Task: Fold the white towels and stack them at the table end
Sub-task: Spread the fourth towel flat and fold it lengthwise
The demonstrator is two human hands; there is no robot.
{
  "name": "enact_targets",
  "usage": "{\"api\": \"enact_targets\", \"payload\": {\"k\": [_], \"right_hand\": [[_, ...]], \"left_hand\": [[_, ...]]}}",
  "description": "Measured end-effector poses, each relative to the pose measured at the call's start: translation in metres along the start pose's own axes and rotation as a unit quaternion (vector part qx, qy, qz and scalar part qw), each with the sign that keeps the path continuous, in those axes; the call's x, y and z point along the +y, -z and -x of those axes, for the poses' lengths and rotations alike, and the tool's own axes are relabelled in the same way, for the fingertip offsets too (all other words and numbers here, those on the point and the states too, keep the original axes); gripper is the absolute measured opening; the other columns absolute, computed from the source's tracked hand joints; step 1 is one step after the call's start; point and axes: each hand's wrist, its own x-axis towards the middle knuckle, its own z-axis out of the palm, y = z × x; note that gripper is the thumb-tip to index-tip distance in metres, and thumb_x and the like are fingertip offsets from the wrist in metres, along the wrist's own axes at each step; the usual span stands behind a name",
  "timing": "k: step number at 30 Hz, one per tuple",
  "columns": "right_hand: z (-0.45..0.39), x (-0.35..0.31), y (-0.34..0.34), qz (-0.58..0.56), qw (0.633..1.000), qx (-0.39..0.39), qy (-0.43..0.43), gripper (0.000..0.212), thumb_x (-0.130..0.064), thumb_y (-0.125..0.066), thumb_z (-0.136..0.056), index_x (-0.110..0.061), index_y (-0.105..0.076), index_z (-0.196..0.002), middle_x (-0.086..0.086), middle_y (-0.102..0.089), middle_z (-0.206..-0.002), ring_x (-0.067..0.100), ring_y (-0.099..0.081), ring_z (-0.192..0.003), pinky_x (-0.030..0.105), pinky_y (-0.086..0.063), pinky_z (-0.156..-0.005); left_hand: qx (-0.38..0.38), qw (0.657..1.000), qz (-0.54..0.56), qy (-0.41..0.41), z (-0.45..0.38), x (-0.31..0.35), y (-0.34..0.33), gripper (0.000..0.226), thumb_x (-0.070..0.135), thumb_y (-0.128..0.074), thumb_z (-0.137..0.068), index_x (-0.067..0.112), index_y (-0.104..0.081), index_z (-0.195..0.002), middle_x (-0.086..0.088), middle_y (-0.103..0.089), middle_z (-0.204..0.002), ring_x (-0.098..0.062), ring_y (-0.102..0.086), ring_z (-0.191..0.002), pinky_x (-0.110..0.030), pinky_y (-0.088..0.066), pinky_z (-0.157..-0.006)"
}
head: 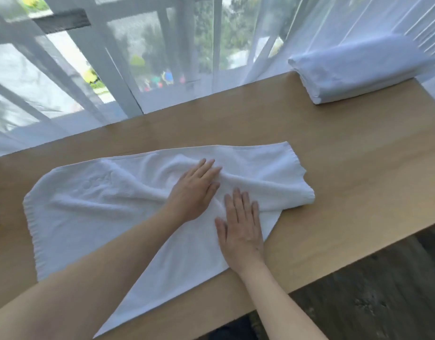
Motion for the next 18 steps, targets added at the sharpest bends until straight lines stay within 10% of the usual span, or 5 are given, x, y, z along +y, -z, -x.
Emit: {"api": "enact_targets", "payload": {"k": [8,18], "right_hand": [[0.000,0.051,0.007,-0.065,0.998,0.015,0.006,0.063,-0.047,-0.024,-0.107,-0.009,-0.020,-0.158,0.010,-0.013,-0.167,0.022,-0.008,-0.155,0.046,-0.009,-0.124],[0.013,0.073,0.009,-0.042,0.998,0.003,0.037,0.067,-0.055,-0.027,-0.106,-0.015,-0.021,-0.159,0.004,-0.015,-0.167,0.019,-0.013,-0.154,0.040,-0.015,-0.122]], "left_hand": [[-0.181,0.968,-0.118,-0.124,-0.111,0.060,-0.020,0.053,0.046,-0.021,-0.108,0.039,-0.013,-0.160,0.004,0.003,-0.169,-0.019,0.007,-0.156,-0.043,0.001,-0.125],[-0.137,0.971,-0.194,-0.035,-0.153,0.048,-0.032,0.067,0.064,-0.007,-0.099,0.038,0.013,-0.157,0.009,0.018,-0.167,-0.018,0.018,-0.154,-0.041,0.007,-0.125]]}}
